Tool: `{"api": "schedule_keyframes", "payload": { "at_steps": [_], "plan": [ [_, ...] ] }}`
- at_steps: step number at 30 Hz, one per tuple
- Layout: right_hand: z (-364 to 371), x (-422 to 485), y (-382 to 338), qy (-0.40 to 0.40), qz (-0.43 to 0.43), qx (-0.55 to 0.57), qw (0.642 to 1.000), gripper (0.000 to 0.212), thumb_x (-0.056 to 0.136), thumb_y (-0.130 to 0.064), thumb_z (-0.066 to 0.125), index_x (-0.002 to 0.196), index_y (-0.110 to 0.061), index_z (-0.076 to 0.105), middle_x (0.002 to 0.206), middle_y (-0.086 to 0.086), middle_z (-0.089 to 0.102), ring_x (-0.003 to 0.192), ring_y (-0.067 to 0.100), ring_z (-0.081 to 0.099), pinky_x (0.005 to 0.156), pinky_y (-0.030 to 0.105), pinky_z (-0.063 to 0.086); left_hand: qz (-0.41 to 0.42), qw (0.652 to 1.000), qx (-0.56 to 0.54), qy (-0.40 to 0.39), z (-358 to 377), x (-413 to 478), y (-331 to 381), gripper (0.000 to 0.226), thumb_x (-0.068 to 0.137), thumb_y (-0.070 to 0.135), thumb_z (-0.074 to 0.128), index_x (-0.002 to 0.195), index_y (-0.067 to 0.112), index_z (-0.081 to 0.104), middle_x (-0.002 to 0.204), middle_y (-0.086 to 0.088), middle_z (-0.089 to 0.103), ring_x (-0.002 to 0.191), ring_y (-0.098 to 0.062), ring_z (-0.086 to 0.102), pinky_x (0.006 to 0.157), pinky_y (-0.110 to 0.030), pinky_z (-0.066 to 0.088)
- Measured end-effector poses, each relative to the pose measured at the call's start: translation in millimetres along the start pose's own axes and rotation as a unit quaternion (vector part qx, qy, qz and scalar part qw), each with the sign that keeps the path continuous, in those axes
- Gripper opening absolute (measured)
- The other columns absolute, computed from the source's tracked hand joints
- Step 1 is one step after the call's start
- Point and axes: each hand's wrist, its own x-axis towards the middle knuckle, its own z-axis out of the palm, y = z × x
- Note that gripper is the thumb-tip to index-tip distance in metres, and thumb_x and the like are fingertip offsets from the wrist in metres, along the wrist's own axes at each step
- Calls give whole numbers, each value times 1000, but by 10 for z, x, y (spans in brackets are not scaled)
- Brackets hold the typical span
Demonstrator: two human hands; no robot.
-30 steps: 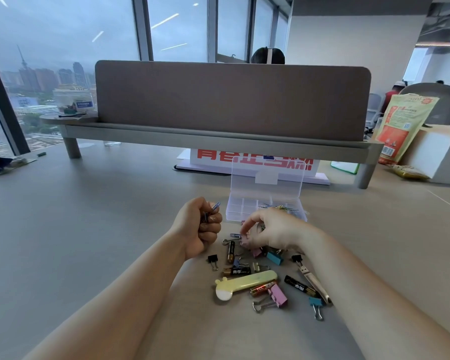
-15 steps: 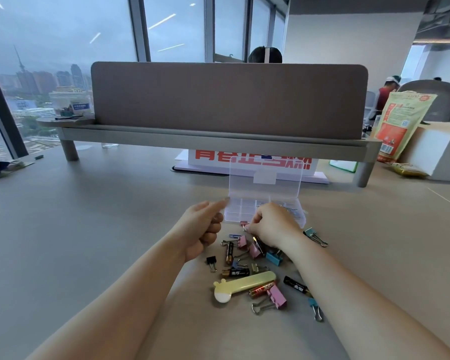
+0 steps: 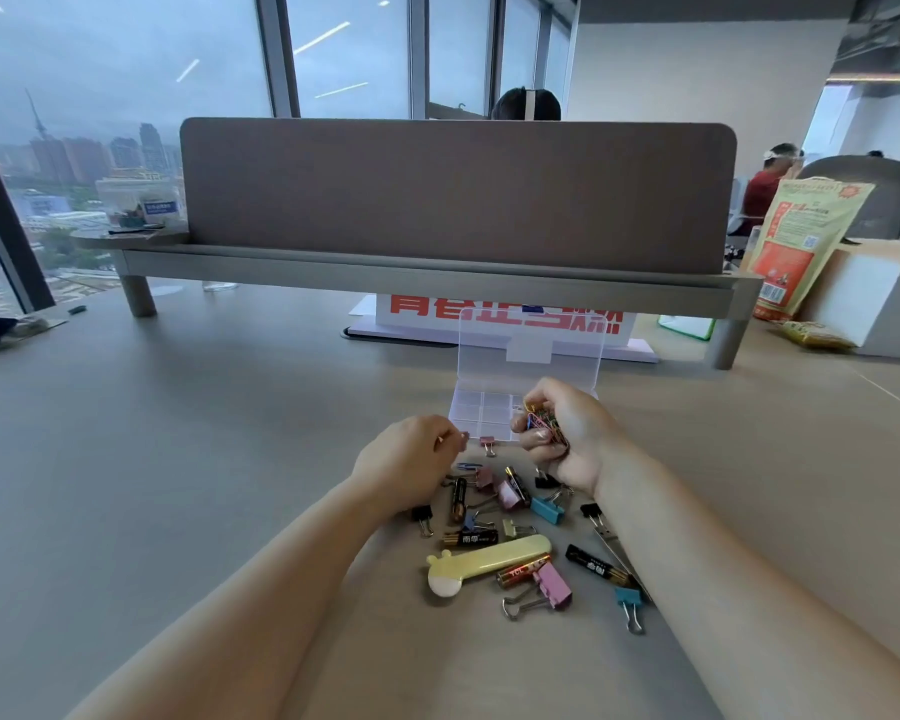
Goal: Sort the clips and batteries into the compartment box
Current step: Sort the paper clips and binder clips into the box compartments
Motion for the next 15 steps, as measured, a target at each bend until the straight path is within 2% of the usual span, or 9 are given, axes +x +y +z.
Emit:
{"api": "schedule_keyframes", "payload": {
  "at_steps": [3,6,9,13,15],
  "plan": [
    [-29,7,15,-23,13,54,998,9,85,-12,39,76,-12,37,68,6,44,35,5,33,27,13,20,12,999,39,-10,1,-15,6,15,89,44,55,97,33,62,78,14,55,75,-10,53,58,-25,40],
    [-41,4,8,-18,4,56,998,12,85,-12,39,73,-12,38,67,6,44,34,6,32,27,13,19,15,1000,22,-15,-7,1,-1,7,86,41,62,86,34,59,70,13,51,65,-5,49,52,-24,36],
    [-41,16,22,-17,3,47,999,10,85,-12,39,75,-12,38,67,6,44,34,6,33,27,13,20,7,999,18,-30,-9,24,21,8,87,38,61,83,31,59,70,14,49,65,-5,47,52,-24,36],
    [-63,-19,18,-22,-5,93,995,9,79,-8,37,71,-11,38,65,7,44,35,7,33,28,12,20,2,998,52,-28,0,15,48,9,90,36,53,88,28,57,85,11,55,81,-12,54,63,-26,42],
    [-89,-49,-4,-34,-15,137,990,4,71,-9,39,68,-12,39,65,8,44,34,8,33,28,12,21,-9,1000,-5,-18,-4,18,61,15,91,32,51,86,19,58,83,5,58,77,-14,54,63,-27,43]
  ]
}}
